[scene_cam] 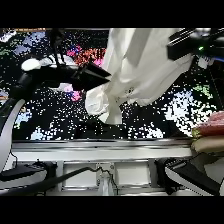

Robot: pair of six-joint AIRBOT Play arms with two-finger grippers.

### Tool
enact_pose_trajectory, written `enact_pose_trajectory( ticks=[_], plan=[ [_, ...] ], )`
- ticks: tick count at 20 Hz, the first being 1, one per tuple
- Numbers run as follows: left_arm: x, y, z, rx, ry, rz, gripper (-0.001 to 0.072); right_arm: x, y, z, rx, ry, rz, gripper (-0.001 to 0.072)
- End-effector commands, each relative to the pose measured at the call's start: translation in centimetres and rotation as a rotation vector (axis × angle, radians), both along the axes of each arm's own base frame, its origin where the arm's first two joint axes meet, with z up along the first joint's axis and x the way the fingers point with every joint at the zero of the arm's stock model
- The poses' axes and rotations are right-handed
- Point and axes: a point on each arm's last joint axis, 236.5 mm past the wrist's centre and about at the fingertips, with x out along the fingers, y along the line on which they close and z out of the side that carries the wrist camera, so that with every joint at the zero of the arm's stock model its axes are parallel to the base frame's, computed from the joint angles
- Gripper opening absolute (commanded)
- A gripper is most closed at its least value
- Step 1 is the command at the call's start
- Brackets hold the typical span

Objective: Fold the clothes and pants, and hang the long-sleeved shirts on hangers.

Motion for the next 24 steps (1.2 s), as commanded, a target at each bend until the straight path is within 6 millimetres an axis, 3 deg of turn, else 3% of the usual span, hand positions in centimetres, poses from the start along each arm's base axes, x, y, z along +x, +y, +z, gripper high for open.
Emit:
enact_pose_trajectory(
  ticks=[1, 4, 6, 9, 13, 16, 21, 22, 24],
  plan=[
    [-2.7, -1.9, -2.6, 0.131, 0.071, -0.082, 0.0393, 0.4, -8.4, 2.8, 0.139, -0.090, -0.328, 0.0025],
    [-4.8, -3.2, -4.1, 0.196, 0.087, -0.140, 0.0393, -1.9, -16.4, 5.4, 0.187, -0.187, -0.579, 0.0025],
    [-6.0, -3.9, -4.3, 0.204, 0.084, -0.174, 0.0393, -4.9, -21.5, 7.0, 0.220, -0.258, -0.761, 0.0025],
    [-7.3, -4.7, -4.3, 0.205, 0.080, -0.208, 0.0393, -9.9, -27.1, 9.3, 0.289, -0.377, -0.993, 0.0024],
    [-7.8, -5.0, -4.3, 0.206, 0.080, -0.224, 0.0393, -14.6, -32.2, 11.6, 0.270, -0.499, -1.178, 0.0024],
    [-8.0, -5.0, -4.3, 0.207, 0.087, -0.231, 0.0393, -16.7, -35.4, 12.9, 0.233, -0.568, -1.271, 0.0023],
    [-8.1, -4.9, -4.6, 0.222, 0.082, -0.235, 0.0392, -17.9, -40.1, 13.7, 0.194, -0.605, -1.380, 0.0023],
    [-8.1, -4.9, -4.6, 0.222, 0.082, -0.235, 0.0350, -17.8, -40.9, 13.5, 0.193, -0.601, -1.394, 0.0023],
    [-8.0, -4.9, -4.6, 0.221, 0.082, -0.234, 0.0340, -17.5, -42.4, 13.4, 0.184, -0.603, -1.411, 0.0023]
  ],
)
